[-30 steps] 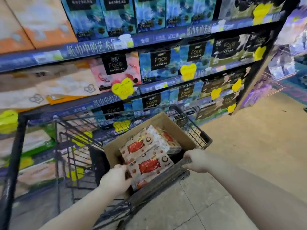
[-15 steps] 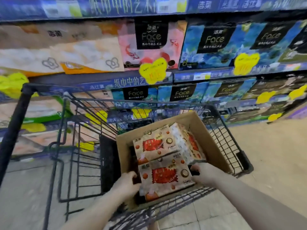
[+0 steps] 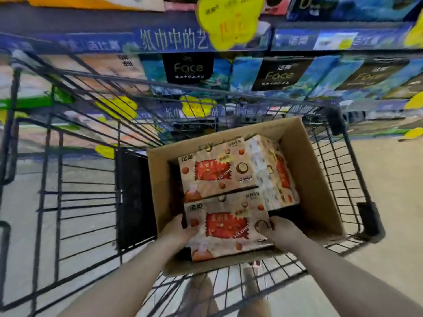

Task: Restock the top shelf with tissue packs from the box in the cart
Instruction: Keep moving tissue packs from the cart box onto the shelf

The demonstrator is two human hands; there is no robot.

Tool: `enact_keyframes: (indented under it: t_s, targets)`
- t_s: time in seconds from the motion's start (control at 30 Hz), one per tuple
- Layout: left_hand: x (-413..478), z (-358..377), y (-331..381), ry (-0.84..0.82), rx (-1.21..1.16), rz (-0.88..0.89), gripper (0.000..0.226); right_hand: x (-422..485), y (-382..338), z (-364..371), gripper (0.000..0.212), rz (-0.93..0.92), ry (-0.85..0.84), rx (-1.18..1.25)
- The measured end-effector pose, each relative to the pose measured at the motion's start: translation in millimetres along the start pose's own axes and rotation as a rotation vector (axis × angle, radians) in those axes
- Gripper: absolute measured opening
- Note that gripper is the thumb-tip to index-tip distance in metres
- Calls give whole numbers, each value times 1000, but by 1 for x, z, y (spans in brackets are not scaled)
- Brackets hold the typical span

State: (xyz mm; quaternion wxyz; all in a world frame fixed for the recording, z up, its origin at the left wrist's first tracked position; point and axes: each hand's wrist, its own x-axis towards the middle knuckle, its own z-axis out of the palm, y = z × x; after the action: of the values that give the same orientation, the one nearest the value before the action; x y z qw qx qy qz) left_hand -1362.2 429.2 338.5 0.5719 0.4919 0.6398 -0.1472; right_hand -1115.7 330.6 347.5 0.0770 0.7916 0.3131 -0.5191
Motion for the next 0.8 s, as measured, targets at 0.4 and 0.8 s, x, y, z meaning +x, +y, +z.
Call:
enact_keyframes:
  t_s: [0.4,0.8]
  targets:
    - [29,33,-15,27,-277,-196,57,35,7,15,87,26,-92,358]
    - [-43,7,12,174,-490,-67,52,-39,-27,-33,31,-257,-65,459]
